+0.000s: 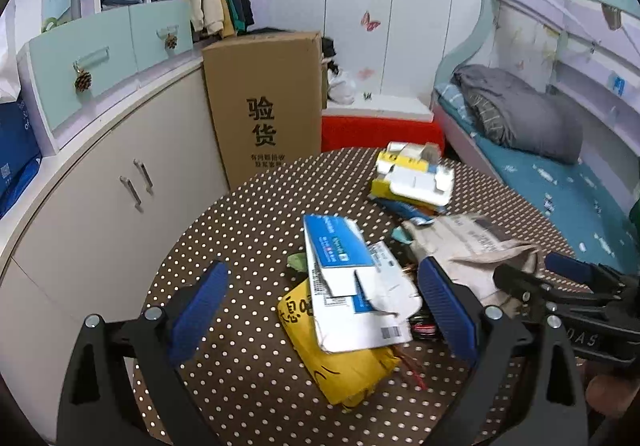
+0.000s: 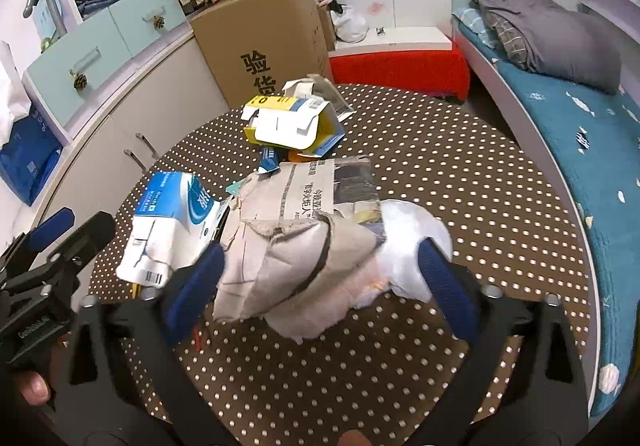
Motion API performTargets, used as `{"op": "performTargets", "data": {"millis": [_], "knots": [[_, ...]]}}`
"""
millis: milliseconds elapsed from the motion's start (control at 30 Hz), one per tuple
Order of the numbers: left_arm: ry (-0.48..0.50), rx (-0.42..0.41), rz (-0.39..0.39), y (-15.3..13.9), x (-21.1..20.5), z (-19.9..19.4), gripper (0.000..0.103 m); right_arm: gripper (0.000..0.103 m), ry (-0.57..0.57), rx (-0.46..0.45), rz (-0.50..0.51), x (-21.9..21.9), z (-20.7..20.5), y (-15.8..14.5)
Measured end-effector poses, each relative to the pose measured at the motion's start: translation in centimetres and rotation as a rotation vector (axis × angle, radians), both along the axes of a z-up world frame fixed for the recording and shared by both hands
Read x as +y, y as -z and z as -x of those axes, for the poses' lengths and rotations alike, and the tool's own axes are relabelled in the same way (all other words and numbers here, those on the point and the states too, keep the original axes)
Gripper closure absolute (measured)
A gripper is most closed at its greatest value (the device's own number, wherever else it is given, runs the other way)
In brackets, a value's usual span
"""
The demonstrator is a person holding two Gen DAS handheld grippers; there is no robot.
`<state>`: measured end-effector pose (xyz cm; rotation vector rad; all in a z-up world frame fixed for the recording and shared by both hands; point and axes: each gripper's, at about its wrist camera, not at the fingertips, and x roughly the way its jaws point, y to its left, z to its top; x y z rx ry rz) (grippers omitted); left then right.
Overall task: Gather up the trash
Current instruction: 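Grasp the newspaper bundle with the right tool while the left tool grasps the blue-white box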
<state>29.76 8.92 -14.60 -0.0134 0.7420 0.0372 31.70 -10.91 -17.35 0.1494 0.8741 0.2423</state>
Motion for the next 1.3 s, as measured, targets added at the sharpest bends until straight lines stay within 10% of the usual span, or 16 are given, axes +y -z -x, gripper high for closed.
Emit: {"op": "performTargets", "data": {"millis": [33,233,367,467,1000,1133,1300], "knots": [[0.0,0.011,-0.006,0.4,0.0,-0.6,0.009,0.04,-0.002,0.005,0.0,0.1,-0.2,0.3],[0.003,0.092,-0.103,3.6,-0.7,-4.2,0.009,0.053,0.003,-0.003,-0.027,-0.5,-0.1,0.1],[0.025,0.132,-0.119,5.2,-0.7,-5.8,0.01,0.055,0.011,-0.017,-0.047,-1.3,0.3,-0.4],[0.069,0.154,-0.066,5.3,-0.5,-6.3,0.048,0.056,0.018,-0.025,-0.05,-1.8,0.6,-0.7],[0.116,0.013,0.082,0.6,0.6,-4.1,0.051,0.056,0.097,-0.117,-0.055,-6.3,3.0,-4.3],[0.141,-0.001,0.097,-0.5,0.1,-4.1,0.072,0.056,0.11,-0.134,-0.063,-7.3,3.3,-4.8],[0.182,0.014,0.087,-0.8,-1.1,-4.0,0.072,0.056,0.124,-0.134,-0.072,-8.4,3.9,-4.8]]}}
